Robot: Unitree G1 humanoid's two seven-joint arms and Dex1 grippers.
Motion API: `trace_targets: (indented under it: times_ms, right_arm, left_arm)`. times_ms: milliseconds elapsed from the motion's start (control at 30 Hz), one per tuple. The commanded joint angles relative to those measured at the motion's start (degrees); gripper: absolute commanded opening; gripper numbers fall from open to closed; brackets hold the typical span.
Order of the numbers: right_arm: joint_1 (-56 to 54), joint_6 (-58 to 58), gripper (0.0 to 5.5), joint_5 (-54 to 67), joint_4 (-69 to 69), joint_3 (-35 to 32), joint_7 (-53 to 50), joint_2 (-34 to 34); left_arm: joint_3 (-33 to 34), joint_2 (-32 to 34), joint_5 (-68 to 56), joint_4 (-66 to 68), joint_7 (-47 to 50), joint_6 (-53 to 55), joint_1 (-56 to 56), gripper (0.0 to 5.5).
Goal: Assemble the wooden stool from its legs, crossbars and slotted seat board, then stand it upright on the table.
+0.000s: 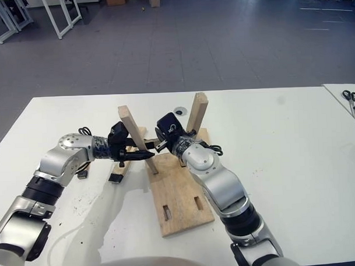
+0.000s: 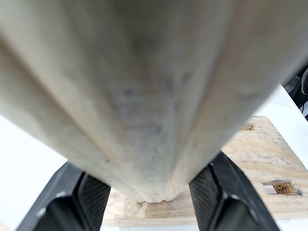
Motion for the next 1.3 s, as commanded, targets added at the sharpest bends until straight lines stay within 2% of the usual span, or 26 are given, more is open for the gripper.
trace_targets:
  times_ms: [33,100,133,167,200,267,333,400,467,567,633,700,767,800,867,967,1067,1133,1200,1300]
  right_arm:
    - [-2.1,-2.2,1.42,6.9,-0.3,-10.1,2.0,5.9]
    - [-3.2,3.9,1.42,18.7,-7.0,-20.9,4.6,8.4]
    - [-2.1,9.4,1.42,28.5,-10.2,-27.1,6.4,8.4]
    - [1.3,15.0,1.42,39.0,-12.3,-32.8,9.6,4.6]
    - [4.9,20.2,1.42,45.5,-13.4,-36.4,14.1,-0.6]
    - [15.2,25.6,1.42,50.7,-15.1,-38.6,29.0,-18.8]
    - [19.4,24.8,1.42,47.6,-12.3,-39.1,35.7,-30.3]
    - [15.1,19.3,1.42,35.9,-3.4,-36.1,28.0,-32.8]
    - [8.6,10.9,1.42,22.4,4.1,-31.3,15.1,-31.0]
    - [-0.4,3.6,1.42,12.2,6.6,-22.6,4.4,-22.4]
    - [-4.2,2.2,1.42,11.7,3.9,-16.6,2.2,-14.3]
    - [-4.9,3.9,1.42,16.0,-2.2,-12.1,2.9,-6.6]
    - [-3.7,8.3,1.42,24.1,-8.2,-12.0,2.5,2.5]
    - [-3.3,9.7,1.42,25.3,-9.1,-12.2,2.6,3.9]
    - [-2.6,10.1,1.42,22.9,-7.4,-13.3,3.4,1.2]
    - [0.6,6.9,1.42,16.7,-2.4,-17.2,7.6,-11.6]
    - [10.2,4.9,1.42,16.9,-1.5,-19.3,21.6,-29.4]
    - [15.4,5.8,1.42,21.6,-5.5,-17.0,33.4,-38.0]
    - [18.4,4.9,1.42,23.0,-9.1,-11.6,38.5,-40.4]
    - [20.6,2.6,1.42,20.1,-8.8,-4.7,36.7,-36.3]
  left_arm:
    - [-14.2,2.3,20.9,1.3,12.8,5.8,12.2,2.04]
    - [-14.3,3.1,19.1,-1.9,13.6,7.5,15.6,2.04]
    - [-14.1,3.8,18.5,-2.8,13.6,7.8,16.5,2.04]
    - [-13.8,4.8,18.1,-3.3,13.3,7.7,16.9,2.04]
    - [-13.4,5.6,17.9,-3.6,13.0,7.4,17.1,2.04]
    - [-13.0,7.4,17.8,-3.6,11.6,5.8,16.9,2.04]
    - [-12.8,8.8,17.8,-2.8,8.6,3.2,15.7,2.04]
    - [-12.4,9.5,17.5,-1.3,6.0,1.2,13.6,2.04]
    - [-12.4,9.5,17.9,1.3,3.8,-1.2,10.9,2.04]
    - [-12.7,9.3,18.7,4.5,1.5,-4.3,8.1,2.04]
    - [-13.0,9.0,18.8,5.3,0.7,-5.1,7.5,2.04]
    - [-13.5,8.6,19.0,5.9,0.0,-5.9,7.0,2.04]
    - [-14.2,7.6,19.4,7.1,-1.2,-6.9,5.5,2.04]
    - [-14.5,7.0,19.3,7.9,-1.8,-7.6,4.6,2.04]
    - [-14.6,5.7,18.8,10.2,-2.8,-9.5,2.8,2.04]
    - [-12.8,3.8,16.8,14.8,-5.6,-14.2,0.5,2.04]
    - [-11.4,3.5,14.6,18.2,-10.1,-18.1,-0.9,2.04]
    - [-11.3,3.2,14.4,20.3,-11.4,-20.0,-2.2,2.04]
    - [-11.3,2.2,14.5,22.1,-11.6,-21.0,-4.1,2.04]
    - [-11.5,1.0,14.9,24.3,-11.9,-22.6,-6.6,2.04]
